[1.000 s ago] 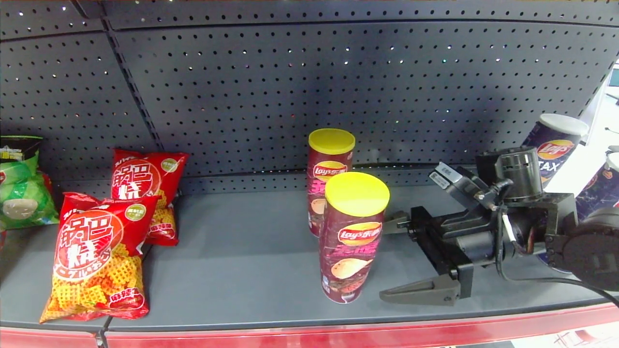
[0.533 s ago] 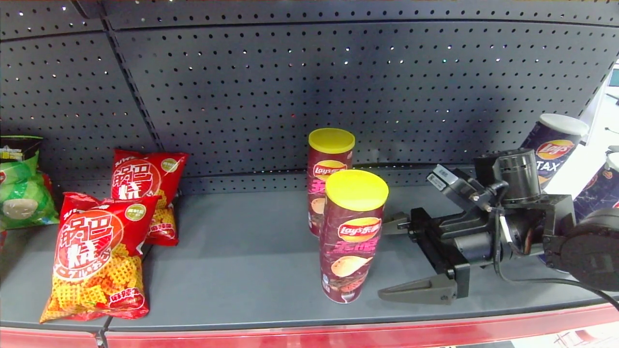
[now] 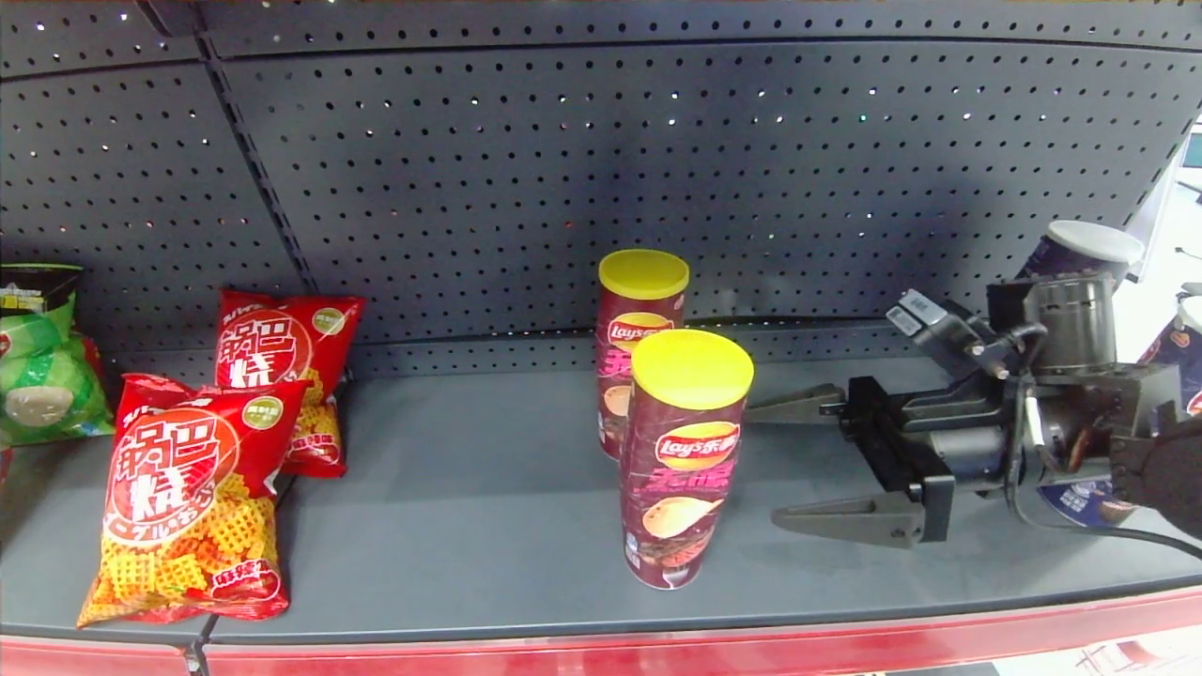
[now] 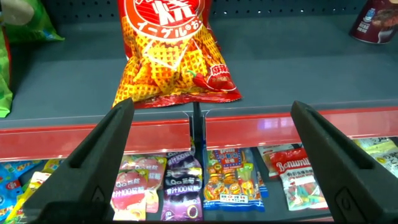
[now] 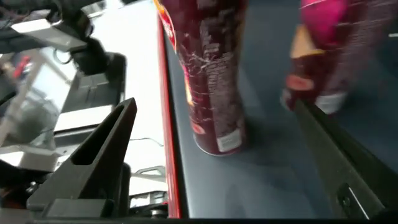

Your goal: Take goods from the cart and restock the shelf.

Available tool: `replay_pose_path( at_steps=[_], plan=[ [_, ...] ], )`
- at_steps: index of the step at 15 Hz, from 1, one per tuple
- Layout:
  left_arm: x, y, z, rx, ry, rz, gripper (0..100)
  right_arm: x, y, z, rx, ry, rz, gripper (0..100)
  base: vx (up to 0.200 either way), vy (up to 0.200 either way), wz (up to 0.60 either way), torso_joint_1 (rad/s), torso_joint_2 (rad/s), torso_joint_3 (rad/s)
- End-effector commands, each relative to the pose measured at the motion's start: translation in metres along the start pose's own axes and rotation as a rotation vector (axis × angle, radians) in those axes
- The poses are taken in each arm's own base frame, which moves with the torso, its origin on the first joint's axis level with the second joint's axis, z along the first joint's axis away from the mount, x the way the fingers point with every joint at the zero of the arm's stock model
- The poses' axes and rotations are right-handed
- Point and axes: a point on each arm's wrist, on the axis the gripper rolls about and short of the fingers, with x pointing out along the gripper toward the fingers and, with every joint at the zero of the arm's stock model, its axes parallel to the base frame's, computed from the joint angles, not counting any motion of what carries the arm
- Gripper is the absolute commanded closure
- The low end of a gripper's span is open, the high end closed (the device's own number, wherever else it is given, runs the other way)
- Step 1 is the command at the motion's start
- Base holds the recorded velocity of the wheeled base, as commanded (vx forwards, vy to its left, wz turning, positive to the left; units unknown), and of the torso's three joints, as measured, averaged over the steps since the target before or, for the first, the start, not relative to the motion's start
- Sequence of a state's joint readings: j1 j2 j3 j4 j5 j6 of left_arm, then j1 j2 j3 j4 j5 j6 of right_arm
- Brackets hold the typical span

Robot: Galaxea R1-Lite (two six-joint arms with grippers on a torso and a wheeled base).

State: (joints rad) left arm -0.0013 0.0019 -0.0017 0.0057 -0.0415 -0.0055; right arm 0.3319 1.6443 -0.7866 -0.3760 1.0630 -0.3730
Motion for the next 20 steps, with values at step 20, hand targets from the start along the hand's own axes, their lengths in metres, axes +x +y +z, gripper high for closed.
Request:
replay_pose_path(
  at_steps=[20],
  plan=[
    [0.0, 0.0, 0.0, -0.001, 0.0, 0.0, 0, -0.122, 0.241, -0.087, -0.06, -0.494, -1.247, 0, 0.0, 0.0, 0.0, 0.0, 0.0, 0.0]
  ],
)
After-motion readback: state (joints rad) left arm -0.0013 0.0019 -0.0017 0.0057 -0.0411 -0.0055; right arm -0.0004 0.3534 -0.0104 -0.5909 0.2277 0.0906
